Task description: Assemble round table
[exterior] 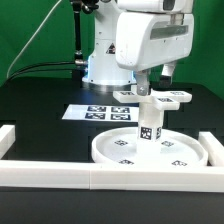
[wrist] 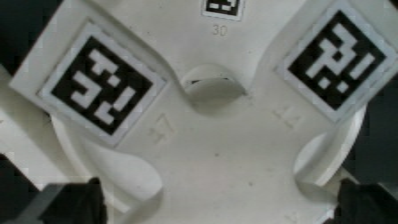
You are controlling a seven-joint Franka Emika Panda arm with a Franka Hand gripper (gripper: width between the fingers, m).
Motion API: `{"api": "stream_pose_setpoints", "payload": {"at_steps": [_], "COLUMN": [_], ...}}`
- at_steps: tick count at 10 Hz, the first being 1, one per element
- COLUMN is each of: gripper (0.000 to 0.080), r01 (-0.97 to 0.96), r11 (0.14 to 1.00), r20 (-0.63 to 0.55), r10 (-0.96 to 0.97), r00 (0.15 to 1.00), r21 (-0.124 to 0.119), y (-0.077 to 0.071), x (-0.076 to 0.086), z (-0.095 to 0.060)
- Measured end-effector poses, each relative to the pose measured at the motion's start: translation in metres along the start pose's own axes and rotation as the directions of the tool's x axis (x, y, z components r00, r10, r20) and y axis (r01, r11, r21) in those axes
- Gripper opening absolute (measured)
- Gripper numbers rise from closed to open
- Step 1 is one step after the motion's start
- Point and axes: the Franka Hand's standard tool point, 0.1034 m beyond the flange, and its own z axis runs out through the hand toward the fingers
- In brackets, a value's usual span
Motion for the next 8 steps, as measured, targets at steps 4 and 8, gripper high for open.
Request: {"api": "stream_pose_setpoints", "payload": {"at_steps": [4, 8], "gripper": [0.0649, 0.0430], "r01": [-0.003, -0.007], "r11": [1.000, 1.000], "r20": [0.008, 0.011], "r10": [0.003, 0.007], "r00": [1.000, 1.000], "r21": [0.007, 0.009], "y": [-0.0005, 0.0001], "x": [-0.0027, -0.0048], "z": [0.0057, 0.0079]}}
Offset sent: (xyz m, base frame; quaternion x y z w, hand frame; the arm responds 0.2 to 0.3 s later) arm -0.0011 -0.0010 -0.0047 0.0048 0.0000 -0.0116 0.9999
